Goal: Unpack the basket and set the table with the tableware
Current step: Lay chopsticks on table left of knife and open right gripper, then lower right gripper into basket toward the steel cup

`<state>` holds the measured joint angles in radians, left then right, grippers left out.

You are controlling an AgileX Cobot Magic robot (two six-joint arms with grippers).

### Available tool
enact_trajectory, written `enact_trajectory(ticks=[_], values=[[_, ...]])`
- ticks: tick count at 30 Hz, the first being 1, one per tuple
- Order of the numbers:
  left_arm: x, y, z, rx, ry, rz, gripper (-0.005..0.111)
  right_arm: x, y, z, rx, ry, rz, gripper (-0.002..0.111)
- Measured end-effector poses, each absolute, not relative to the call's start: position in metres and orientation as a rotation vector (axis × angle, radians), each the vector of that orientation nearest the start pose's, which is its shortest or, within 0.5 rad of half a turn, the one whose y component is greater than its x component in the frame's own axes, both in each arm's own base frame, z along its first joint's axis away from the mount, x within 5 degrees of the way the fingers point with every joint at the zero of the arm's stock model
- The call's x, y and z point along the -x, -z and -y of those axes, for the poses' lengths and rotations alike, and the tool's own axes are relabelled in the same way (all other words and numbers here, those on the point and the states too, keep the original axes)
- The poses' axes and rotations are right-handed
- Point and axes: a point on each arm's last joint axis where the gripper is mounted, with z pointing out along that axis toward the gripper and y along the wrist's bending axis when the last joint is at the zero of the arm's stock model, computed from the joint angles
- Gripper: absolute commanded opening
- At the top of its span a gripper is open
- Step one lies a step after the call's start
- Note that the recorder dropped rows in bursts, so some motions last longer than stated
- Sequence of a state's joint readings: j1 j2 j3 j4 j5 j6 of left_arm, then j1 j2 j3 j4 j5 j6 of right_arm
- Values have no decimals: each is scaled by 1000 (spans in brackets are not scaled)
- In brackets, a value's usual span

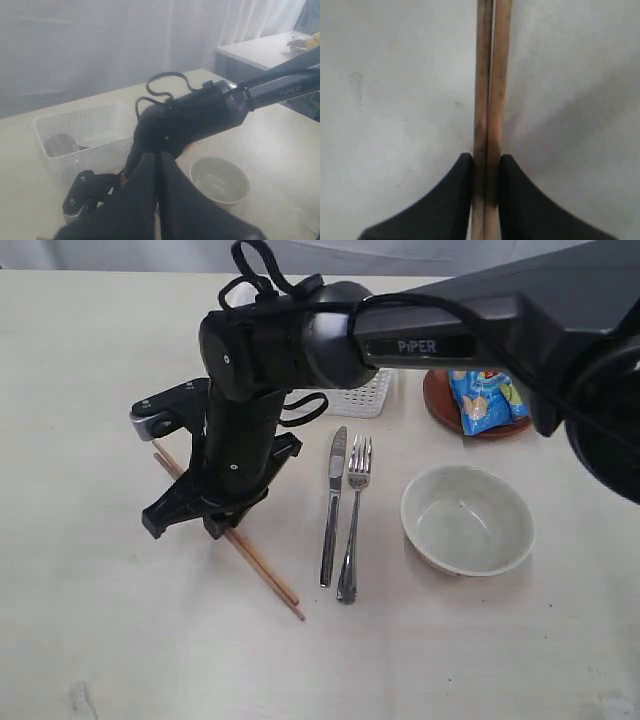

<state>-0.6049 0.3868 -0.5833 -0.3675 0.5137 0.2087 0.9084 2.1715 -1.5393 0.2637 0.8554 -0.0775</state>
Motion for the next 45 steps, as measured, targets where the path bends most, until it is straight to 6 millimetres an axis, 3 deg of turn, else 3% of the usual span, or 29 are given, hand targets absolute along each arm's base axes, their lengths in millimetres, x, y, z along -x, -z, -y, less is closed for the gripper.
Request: enact_trajectory(ticks=[2,6,9,16,23,27,30,34,36,41,45], values=[[-53,-339,56,-568,673,-1728,0,-253,-135,-353,1237,-400,-2783,9],[-53,-338,56,-569,673,-1730,0,-257,-142,-356,1256,-390,-2749,37],[-53,-338,56,-569,673,-1730,0,-259,-151,-359,1271,-392,-2741,47],[-53,-338,56,-573,673,-1735,0,-267,-182,-363,1364,-300,-2710,46],[-52,-337,56,-578,673,-1742,0,-281,-256,-352,1314,-236,-2560,46],[-48,-338,53,-576,677,-1723,0,-318,-288,-319,1104,-215,-2538,46],[-44,-340,51,-572,680,-1701,0,-359,-301,-285,915,-189,-2555,46],[-42,-341,50,-570,681,-1692,0,-411,-293,-250,760,-130,-2588,46],[-42,-340,49,-573,677,-1693,0,-430,-280,-246,769,-109,-2582,46],[-43,-340,49,-580,657,-1691,0,-451,-232,-258,926,-97,-2587,46],[-45,-334,49,-582,641,-1703,0,-456,-198,-262,1041,-84,-2619,46]])
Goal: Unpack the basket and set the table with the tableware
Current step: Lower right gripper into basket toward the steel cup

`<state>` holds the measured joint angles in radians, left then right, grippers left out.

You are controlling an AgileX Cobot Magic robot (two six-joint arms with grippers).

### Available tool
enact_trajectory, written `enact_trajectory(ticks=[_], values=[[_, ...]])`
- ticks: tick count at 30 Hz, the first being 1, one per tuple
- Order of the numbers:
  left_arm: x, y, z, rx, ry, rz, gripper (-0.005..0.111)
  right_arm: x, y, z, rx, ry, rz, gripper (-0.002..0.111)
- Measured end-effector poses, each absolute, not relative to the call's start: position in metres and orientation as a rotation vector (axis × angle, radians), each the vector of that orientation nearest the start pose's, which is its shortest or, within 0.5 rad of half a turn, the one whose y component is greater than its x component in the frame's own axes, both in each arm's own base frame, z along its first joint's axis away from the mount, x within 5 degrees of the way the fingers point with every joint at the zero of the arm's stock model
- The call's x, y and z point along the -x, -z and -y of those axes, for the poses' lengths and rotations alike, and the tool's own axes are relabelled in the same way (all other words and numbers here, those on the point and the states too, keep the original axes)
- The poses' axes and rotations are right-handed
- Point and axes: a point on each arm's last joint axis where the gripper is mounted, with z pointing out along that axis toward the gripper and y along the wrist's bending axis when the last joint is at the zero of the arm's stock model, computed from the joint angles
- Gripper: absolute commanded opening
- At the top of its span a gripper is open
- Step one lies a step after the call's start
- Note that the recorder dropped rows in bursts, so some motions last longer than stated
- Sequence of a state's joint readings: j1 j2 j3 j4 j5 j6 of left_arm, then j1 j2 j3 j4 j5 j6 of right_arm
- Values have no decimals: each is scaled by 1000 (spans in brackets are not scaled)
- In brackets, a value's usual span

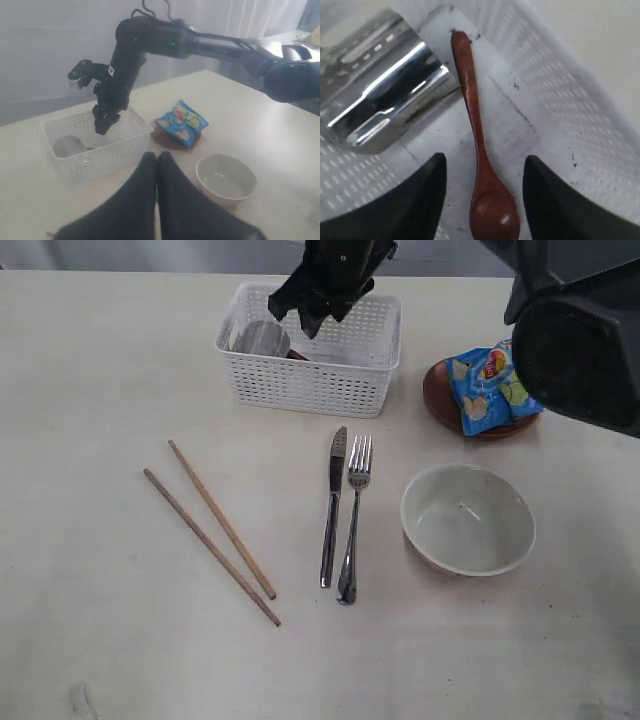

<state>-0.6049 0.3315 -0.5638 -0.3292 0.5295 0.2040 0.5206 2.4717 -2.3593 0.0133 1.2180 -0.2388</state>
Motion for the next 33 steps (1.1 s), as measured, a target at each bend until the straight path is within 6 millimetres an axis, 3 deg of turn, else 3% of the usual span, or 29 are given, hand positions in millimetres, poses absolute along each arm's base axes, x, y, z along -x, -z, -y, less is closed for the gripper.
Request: enact_trajectory(ticks=[10,16,27,29,33], values=[[-46,-332,49,-576,639,-1705,0,-457,-172,-263,1172,-55,-2623,46],[-46,-332,49,-574,641,-1706,0,-447,-139,-256,1261,-19,-2717,46],[-46,-332,49,-573,639,-1704,0,-447,-135,-255,1271,5,-2714,46],[-46,-332,49,-573,639,-1704,0,-447,-135,-255,1270,0,-2715,36],[-46,-332,49,-573,639,-1704,0,-446,-132,-256,1279,-16,-2726,0]])
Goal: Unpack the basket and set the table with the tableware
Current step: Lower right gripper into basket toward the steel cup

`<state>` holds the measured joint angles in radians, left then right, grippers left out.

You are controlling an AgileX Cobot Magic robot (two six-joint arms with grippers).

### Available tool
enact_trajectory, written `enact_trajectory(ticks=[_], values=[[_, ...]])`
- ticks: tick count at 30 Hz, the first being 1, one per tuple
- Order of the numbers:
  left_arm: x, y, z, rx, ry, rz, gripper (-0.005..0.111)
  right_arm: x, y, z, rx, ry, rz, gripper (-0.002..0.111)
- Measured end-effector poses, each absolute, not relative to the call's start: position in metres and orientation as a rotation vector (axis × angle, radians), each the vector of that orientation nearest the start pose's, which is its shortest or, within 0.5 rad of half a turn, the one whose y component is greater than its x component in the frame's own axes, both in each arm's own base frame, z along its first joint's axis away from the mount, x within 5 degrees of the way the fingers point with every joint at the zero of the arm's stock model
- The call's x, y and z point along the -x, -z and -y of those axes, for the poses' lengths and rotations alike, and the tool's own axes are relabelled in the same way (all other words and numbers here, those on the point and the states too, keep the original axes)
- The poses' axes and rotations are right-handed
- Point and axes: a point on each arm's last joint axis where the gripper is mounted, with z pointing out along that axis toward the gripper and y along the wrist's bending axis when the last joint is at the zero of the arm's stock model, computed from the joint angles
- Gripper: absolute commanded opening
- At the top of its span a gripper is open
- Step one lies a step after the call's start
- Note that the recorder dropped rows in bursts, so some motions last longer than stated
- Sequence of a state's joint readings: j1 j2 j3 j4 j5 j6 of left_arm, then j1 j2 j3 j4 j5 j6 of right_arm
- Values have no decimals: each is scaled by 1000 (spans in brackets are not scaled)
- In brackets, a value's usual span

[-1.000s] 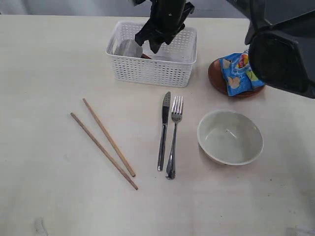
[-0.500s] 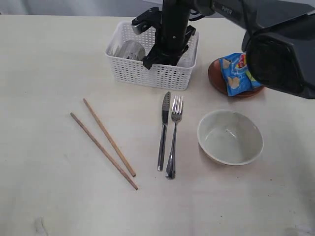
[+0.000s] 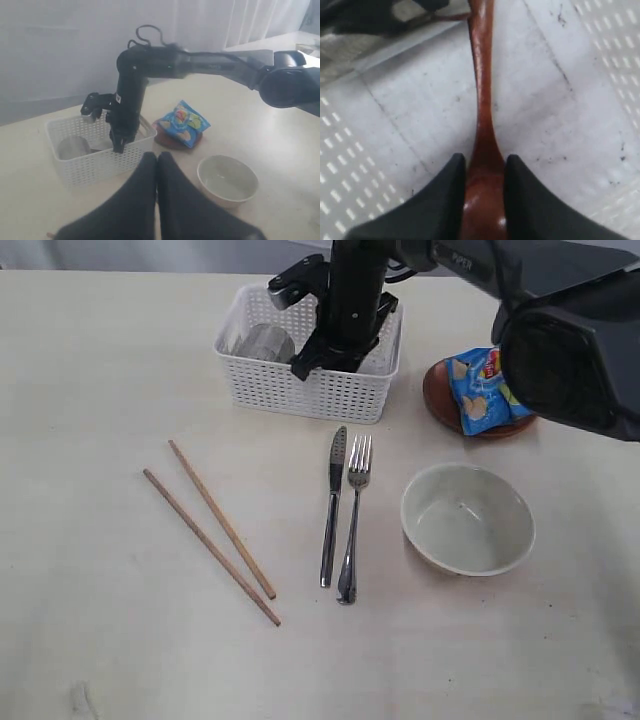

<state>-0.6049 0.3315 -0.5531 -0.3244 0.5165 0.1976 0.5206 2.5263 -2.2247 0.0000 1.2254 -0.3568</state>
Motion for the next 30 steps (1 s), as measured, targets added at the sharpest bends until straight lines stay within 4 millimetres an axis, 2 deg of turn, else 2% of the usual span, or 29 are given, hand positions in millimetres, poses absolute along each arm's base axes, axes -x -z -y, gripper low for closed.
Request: enact_trajectory(ticks=[3,9,12,15,16,18,19,21,22,25,30], values=[[-46,-332,49,-571,641,-1705,0,-446,-132,-256,1303,-14,-2722,0],[-46,-332,49,-571,641,-1705,0,-446,-145,-254,1314,29,-2681,0],[-46,-332,49,-570,642,-1706,0,-445,-161,-252,1309,42,-2649,0],[-46,-332,49,-570,642,-1706,0,-443,-187,-251,1287,36,-2603,1],[-46,-332,49,-570,642,-1706,0,-441,-193,-252,1286,22,-2590,3],[-46,-332,49,-570,642,-1706,0,-438,-194,-257,1287,-63,-2591,23],[-46,-332,49,-570,642,-1706,0,-437,-194,-259,1288,-107,-2591,42],[-46,-332,49,-570,642,-1706,0,-436,-196,-266,1275,-212,-2566,61],[-46,-332,49,-570,642,-1706,0,-436,-196,-269,1260,-246,-2548,64],[-46,-332,49,-570,642,-1706,0,-439,-199,-276,1187,-305,-2509,64],[-46,-332,49,-568,643,-1706,0,-439,-197,-285,904,-489,-2593,67]])
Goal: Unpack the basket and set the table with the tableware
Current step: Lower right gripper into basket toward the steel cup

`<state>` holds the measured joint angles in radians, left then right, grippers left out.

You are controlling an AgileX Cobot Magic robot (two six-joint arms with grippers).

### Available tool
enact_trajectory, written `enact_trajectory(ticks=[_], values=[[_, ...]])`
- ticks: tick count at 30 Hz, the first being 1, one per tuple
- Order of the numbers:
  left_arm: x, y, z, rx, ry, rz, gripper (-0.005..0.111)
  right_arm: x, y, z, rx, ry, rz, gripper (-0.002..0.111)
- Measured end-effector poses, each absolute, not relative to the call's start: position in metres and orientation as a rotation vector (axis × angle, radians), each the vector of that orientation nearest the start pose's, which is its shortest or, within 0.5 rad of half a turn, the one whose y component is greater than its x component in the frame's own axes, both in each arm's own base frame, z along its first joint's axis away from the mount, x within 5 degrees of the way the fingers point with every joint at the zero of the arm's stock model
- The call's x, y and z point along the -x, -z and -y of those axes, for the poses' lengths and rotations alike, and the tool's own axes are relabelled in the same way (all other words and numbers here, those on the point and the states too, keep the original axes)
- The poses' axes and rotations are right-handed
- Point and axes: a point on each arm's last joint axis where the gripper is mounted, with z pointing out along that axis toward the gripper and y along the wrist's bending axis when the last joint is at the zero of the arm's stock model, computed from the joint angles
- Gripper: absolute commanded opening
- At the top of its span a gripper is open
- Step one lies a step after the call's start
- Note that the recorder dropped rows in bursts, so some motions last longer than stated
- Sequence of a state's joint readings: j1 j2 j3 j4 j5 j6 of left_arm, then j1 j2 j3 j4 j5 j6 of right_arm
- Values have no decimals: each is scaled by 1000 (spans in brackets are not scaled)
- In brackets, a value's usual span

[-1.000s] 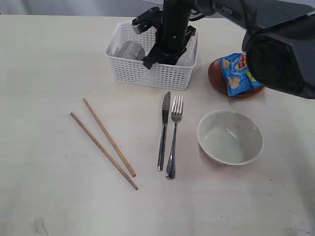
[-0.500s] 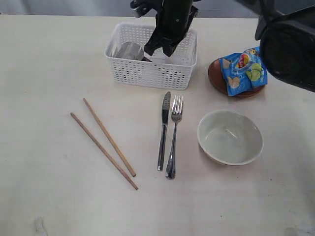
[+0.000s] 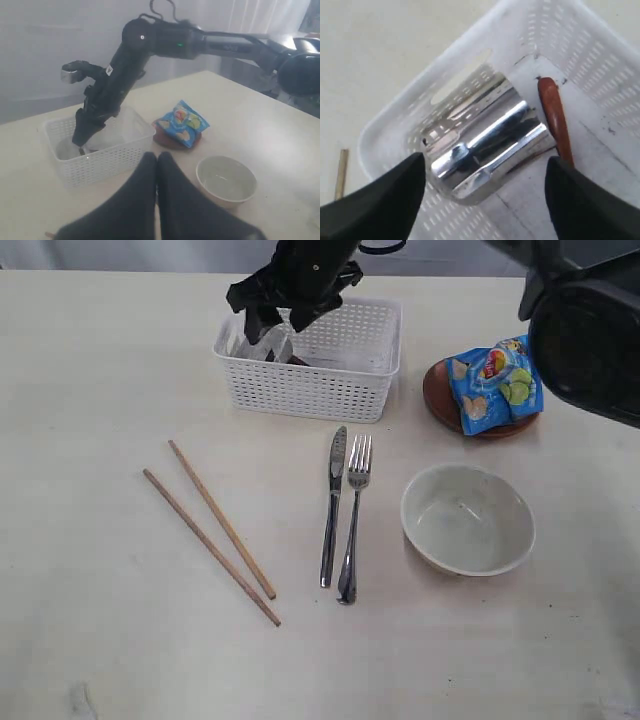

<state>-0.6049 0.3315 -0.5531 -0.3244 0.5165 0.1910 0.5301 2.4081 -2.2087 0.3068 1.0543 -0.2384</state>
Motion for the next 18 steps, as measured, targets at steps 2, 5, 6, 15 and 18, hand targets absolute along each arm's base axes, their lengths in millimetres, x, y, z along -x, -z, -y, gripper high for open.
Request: enact_trajectory(ticks=[2,5,6,15,18], values=[[-46,-332,49,-567,644,-1707,0,-440,-193,-287,808,-524,-2635,68],[-46,-332,50,-562,652,-1709,0,-443,-187,-289,672,-544,-2665,68],[-46,-332,50,-562,652,-1709,0,-444,-187,-289,639,-543,-2666,68],[-46,-332,50,-560,664,-1714,0,-445,-171,-295,444,-547,-2732,68],[-46,-332,50,-558,668,-1714,0,-443,-160,-301,428,-558,-2748,68]])
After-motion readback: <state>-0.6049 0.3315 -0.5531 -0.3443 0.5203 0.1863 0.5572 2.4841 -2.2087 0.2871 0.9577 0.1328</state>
